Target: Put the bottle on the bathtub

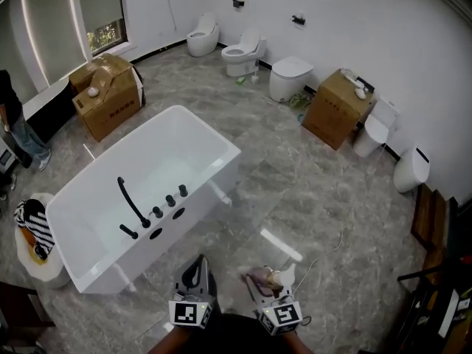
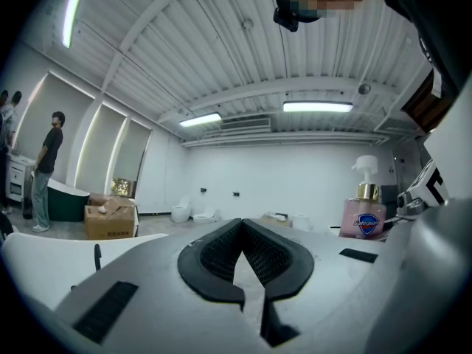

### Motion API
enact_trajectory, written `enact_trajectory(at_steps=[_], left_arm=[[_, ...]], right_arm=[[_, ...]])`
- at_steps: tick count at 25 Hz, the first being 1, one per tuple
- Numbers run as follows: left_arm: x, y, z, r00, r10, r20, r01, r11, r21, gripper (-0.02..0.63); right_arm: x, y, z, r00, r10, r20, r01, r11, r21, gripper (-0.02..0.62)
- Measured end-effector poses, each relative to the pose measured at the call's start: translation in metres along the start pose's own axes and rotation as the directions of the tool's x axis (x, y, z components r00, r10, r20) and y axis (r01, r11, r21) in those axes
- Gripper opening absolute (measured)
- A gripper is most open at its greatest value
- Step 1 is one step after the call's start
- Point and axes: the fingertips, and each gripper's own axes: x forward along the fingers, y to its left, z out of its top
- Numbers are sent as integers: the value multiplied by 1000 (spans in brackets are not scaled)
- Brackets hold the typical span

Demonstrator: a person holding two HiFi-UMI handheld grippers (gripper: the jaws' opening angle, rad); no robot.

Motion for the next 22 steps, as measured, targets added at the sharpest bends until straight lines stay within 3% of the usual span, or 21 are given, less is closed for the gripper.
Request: enact_trajectory(at_steps=[13, 22], left_arm=[[205, 123, 17, 997, -66, -25, 65, 997, -53, 14], [282, 183, 17, 999, -50, -15, 49, 996, -80, 14]], right_arm=[[198, -55, 80, 996, -73, -42, 72, 997, -26, 235], [296, -81, 111, 997, -70, -26, 69, 997, -25, 235]])
